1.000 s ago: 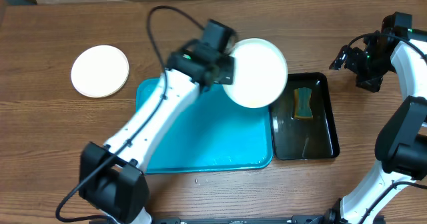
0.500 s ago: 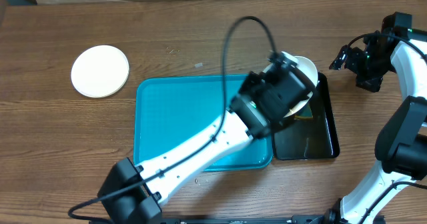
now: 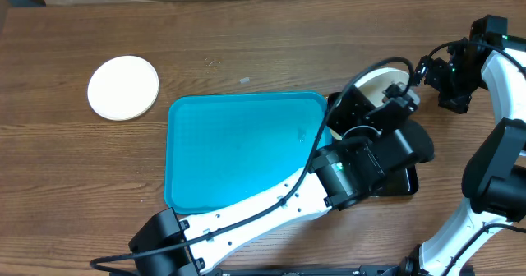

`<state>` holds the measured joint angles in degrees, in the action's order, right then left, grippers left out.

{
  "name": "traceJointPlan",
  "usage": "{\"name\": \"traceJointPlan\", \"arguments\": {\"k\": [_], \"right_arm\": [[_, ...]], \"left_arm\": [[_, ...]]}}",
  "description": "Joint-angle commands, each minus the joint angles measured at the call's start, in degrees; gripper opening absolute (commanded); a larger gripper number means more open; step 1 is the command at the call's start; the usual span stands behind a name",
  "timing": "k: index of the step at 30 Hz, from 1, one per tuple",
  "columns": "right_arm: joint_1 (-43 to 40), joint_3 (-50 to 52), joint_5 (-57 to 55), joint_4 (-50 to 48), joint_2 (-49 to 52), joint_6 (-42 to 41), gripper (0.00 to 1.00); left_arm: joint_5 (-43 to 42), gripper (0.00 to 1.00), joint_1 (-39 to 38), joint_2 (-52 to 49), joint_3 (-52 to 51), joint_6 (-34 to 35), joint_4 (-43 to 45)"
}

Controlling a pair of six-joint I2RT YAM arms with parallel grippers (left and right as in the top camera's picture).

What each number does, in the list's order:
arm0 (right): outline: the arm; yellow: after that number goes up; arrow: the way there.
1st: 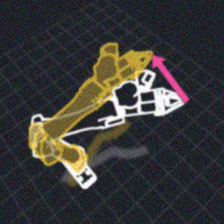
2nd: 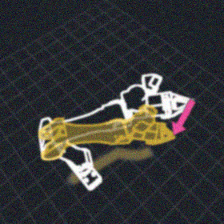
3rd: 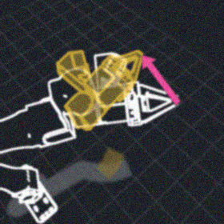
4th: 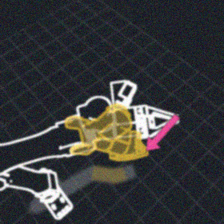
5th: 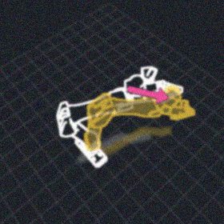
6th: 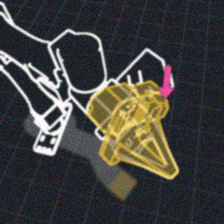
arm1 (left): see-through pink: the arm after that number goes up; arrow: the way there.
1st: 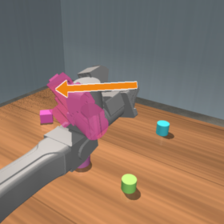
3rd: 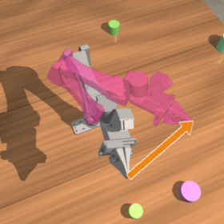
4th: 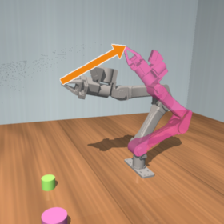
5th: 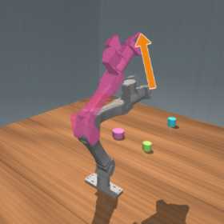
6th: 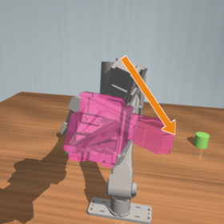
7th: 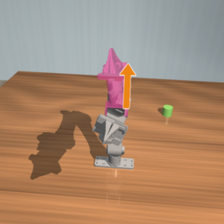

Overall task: Clean dirty plates on tray and stack at the side
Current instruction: 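Carry the white plate left toward the plate stack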

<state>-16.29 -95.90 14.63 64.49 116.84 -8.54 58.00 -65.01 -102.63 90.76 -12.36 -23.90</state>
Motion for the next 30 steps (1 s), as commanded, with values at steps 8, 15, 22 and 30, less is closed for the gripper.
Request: {"name": "traceJointPlan", "arguments": {"k": [8, 15, 22, 30], "right_arm": [[0.2, -1.2, 0.0, -0.2, -1.8, 0.2, 1.00], [0.2, -1.2, 0.0, -0.2, -1.8, 0.2, 1.00], [0.2, -1.2, 0.0, -0.2, -1.8, 0.2, 1.00], [0.2, -1.2, 0.0, -0.2, -1.8, 0.2, 1.00]], "left_arm": [[2.6, 0.04, -0.3, 1.8, 1.3, -7.4, 3.7], [-0.7, 0.04, 0.7, 1.8, 1.2, 2.6, 0.3], [-27.8, 0.04, 9.5, 1.8, 1.2, 21.9, -11.1], [-64.9, 0.04, 32.0, 1.8, 1.2, 32.2, -17.1]]}}
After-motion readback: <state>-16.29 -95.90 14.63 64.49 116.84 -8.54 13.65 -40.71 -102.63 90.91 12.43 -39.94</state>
